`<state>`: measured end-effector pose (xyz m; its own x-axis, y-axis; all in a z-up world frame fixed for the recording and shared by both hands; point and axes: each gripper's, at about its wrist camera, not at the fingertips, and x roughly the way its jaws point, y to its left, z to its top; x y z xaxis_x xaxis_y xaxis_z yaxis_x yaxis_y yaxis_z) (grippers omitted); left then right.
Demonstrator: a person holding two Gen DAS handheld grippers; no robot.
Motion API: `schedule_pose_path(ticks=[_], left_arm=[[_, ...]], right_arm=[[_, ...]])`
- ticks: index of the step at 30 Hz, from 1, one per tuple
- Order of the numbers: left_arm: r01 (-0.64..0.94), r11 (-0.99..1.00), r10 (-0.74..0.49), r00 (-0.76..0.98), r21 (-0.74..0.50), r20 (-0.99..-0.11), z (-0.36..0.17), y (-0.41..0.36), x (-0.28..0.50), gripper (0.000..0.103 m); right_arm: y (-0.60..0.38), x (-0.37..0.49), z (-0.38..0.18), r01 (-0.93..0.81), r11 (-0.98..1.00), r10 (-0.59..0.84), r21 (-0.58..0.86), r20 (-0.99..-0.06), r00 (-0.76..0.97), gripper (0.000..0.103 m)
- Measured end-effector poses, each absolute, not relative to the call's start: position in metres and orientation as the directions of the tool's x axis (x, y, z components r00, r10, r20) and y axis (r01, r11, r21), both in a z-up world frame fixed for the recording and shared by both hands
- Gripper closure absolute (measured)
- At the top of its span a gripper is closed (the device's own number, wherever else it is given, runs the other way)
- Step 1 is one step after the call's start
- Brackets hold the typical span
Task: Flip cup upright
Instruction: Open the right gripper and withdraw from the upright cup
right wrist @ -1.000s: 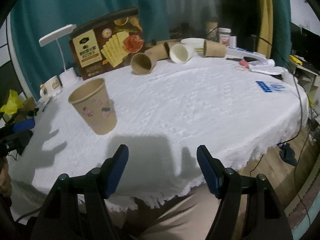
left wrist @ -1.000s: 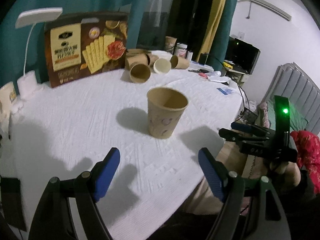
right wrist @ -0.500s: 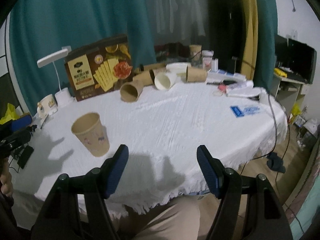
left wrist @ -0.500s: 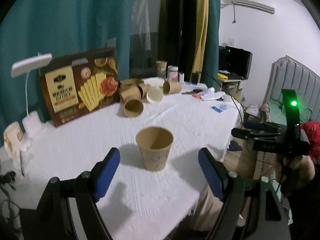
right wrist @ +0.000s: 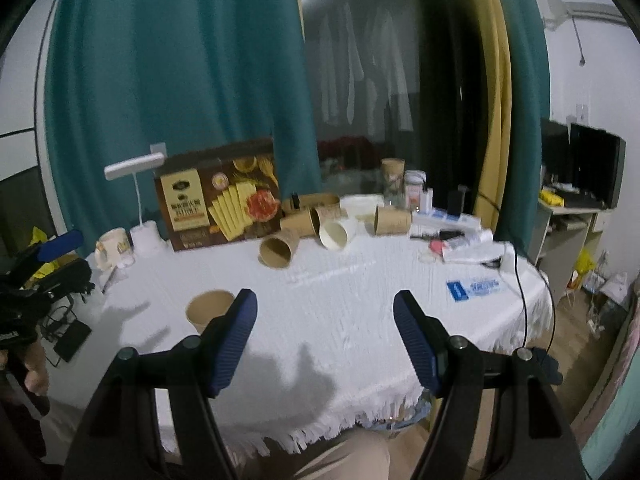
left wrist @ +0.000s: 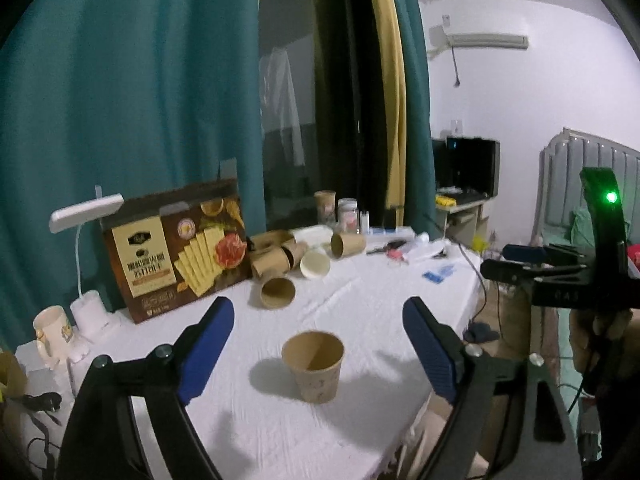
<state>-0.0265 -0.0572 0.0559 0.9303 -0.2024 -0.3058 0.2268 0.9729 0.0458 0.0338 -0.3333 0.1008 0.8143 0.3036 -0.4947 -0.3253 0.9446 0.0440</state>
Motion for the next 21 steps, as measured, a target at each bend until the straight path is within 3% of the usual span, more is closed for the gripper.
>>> schedule_pose_path(ticks=[4, 8, 15, 21], left_arm=[[0.233, 0.972, -0.216, 0.94, 0.035, -0.265, 0.066, -0.052, -0.037, 0.014], [0.204, 0.975, -0.186, 0.965, 0.086, -0.184, 0.073, -0.048, -0.056, 0.014], [0.172, 0.983, -0.158, 0.972, 0.068, -0.174, 0.074, -0.027, -0.069, 0.014], [0.124, 0.992, -0.115, 0.977, 0.037, -0.181, 0.065, -0.009, -0.066, 0.006]], right_arm=[[-0.327, 0.017, 0.12, -0.34, 0.94, 0.318, 0.033, -0.446, 0.836, 0.034], [-0.32, 0.0, 0.132, -0.35, 0.936, 0.333, 0.031, -0.396, 0.856, 0.025], [-0.304, -0.018, 0.139, -0.351, 0.936, 0.339, 0.031, -0.35, 0.873, 0.023], [-0.291, -0.012, 0.132, -0.353, 0.935, 0.342, 0.044, -0.385, 0.857, 0.023]])
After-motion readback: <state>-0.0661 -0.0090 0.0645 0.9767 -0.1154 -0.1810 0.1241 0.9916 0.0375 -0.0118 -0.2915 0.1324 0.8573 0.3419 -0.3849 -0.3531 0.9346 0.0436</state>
